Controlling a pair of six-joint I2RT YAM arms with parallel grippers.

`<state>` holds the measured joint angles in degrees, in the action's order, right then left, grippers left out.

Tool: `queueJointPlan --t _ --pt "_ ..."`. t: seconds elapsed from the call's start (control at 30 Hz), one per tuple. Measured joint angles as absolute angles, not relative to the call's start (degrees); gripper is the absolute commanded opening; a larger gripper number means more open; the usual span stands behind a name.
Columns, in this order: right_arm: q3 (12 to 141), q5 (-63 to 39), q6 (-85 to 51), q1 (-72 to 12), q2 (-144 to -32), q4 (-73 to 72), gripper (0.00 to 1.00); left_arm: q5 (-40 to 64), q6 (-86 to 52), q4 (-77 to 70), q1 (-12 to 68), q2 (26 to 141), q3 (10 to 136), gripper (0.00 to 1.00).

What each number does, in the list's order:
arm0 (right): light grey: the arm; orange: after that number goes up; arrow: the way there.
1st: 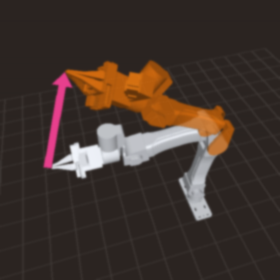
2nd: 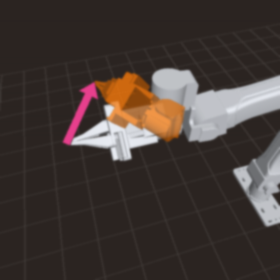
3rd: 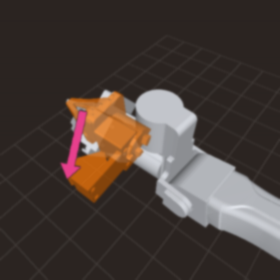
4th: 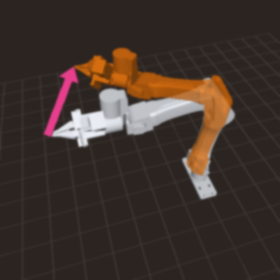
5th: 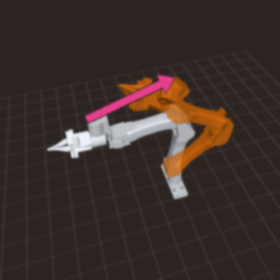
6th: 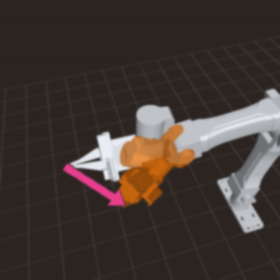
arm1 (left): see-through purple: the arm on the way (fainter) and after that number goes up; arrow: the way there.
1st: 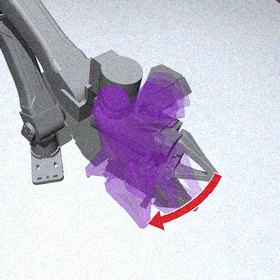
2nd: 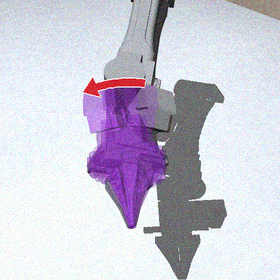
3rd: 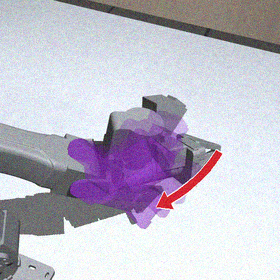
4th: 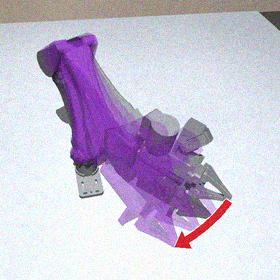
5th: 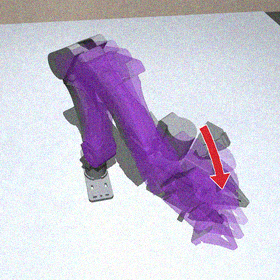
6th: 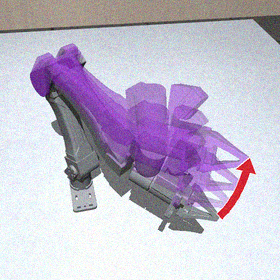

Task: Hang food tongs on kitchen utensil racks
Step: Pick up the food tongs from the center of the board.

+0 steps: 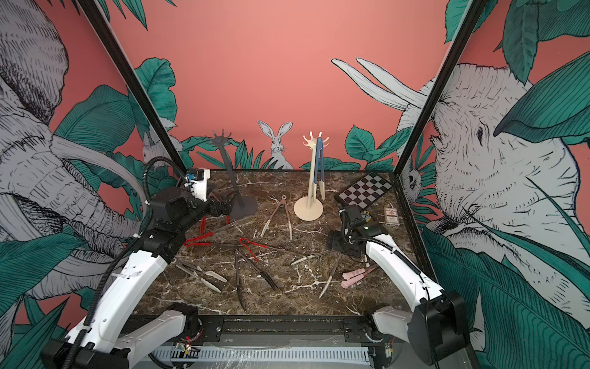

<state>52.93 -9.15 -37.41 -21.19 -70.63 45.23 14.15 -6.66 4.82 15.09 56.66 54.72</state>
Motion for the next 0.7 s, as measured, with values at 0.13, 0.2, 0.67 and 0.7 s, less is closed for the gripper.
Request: queueJointPlan --t 0.13,0.2,0.67,0.7 --pt "51.31 -10.37 -39.07 -21.19 -72.97 44.58 0.68 14.15 -6.7 4.86 15.09 56.45 54.33 1.0" --pt "50.24 -11.05 -40.01 -21.19 -73.65 43.97 0.66 14.15 -6.72 4.86 15.09 56.4 54.26 1.0" --pt "46.85 -11.14 -44.01 -21.39 -77.67 40.66 0.44 14.06 -6.66 5.61 15.09 55.18 53.08 1.0" --pt "46.61 -11.11 -44.21 -21.41 -78.04 40.56 0.43 14.04 -6.66 5.85 15.09 55.11 53.08 0.99"
